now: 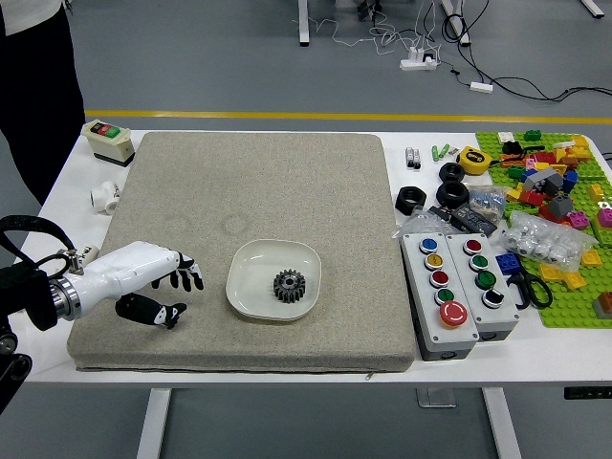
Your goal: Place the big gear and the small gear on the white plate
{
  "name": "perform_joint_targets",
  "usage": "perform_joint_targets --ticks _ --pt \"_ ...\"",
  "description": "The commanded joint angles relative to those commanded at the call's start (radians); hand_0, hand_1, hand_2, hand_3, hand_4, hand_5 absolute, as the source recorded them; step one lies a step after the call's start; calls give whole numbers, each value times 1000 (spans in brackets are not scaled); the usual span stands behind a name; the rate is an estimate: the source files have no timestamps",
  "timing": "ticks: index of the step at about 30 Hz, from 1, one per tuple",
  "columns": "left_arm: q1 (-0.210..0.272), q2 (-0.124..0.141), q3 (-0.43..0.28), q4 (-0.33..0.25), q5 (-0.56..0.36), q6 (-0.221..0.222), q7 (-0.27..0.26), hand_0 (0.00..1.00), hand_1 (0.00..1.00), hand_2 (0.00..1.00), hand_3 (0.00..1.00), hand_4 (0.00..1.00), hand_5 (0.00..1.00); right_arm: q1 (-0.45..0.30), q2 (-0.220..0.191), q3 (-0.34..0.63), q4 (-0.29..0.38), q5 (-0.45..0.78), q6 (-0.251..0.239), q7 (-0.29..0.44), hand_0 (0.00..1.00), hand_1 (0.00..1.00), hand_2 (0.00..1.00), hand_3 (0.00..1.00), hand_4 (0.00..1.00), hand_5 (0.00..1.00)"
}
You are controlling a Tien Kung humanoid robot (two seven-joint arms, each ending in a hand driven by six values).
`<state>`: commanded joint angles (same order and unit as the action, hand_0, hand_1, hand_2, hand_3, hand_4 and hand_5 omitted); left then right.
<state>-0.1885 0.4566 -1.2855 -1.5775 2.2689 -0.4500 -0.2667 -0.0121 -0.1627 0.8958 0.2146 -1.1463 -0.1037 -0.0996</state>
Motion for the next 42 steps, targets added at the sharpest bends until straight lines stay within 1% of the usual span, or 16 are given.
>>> perform_joint_targets --ticks 3,4,6,9,10,13,15,16,18,21,22,33,34,37,39,42 --pt "3 13 14 1 0 16 -14 394 621 652 690 927 163 0 0 0 0 0 0 0 717 749 798 674 859 680" --pt "3 20 23 6 0 31 -22 429 656 699 731 918 74 1 -1 0 0 -2 0 0 717 749 798 674 859 680" --pt "3 25 30 13 0 44 -28 429 656 699 731 918 74 1 -1 0 0 -2 0 0 717 749 798 674 859 680" --pt "-3 34 48 38 0 85 -37 429 656 699 731 918 74 2 -1 -1 0 -1 0 1 717 749 798 674 859 680" --pt "-4 35 50 42 0 91 -38 427 651 682 727 847 9 2 -1 -1 0 -1 0 1 716 749 798 674 859 680" --pt "-22 40 68 92 0 144 -40 427 651 682 727 847 9 4 -1 -4 0 3 -1 1 716 749 798 674 859 680" --pt "-31 43 77 114 0 162 -42 427 651 682 727 847 9 4 -2 -4 0 3 -1 1 716 749 798 674 859 680" --pt "-35 45 81 124 0 169 -42 413 632 637 674 737 2 5 -2 -4 0 3 -1 1 716 749 798 673 859 679" --pt "-41 49 88 144 0 178 -45 413 632 637 674 737 2 5 -2 -6 0 4 -1 0 716 749 798 673 859 679" --pt "-46 56 94 162 0 176 -49 413 632 637 674 737 2 6 -2 -8 0 6 -1 0 716 749 798 673 859 679" --pt "-45 57 95 162 0 172 -51 411 605 616 659 690 2 6 -2 -8 0 6 -1 0 716 749 798 673 858 679" --pt "-40 68 100 146 0 127 -64 412 604 609 653 682 2 7 -3 -12 -1 6 -2 0 714 749 798 673 858 679" --pt "-40 68 100 146 0 126 -64 408 591 603 644 595 2 7 -3 -12 -1 6 -2 0 714 748 798 673 857 678" --pt "-28 74 90 122 0 102 -69 408 591 603 644 595 2 7 -3 -13 -1 8 -2 1 714 748 798 673 857 678" --pt "-28 75 89 117 0 98 -70 408 591 603 644 595 2 7 -2 -13 -1 8 -2 1 714 748 798 673 857 678" --pt "-31 76 89 124 0 95 -69 407 589 603 647 557 2 8 -3 -13 -1 6 -1 0 714 748 798 672 856 678"
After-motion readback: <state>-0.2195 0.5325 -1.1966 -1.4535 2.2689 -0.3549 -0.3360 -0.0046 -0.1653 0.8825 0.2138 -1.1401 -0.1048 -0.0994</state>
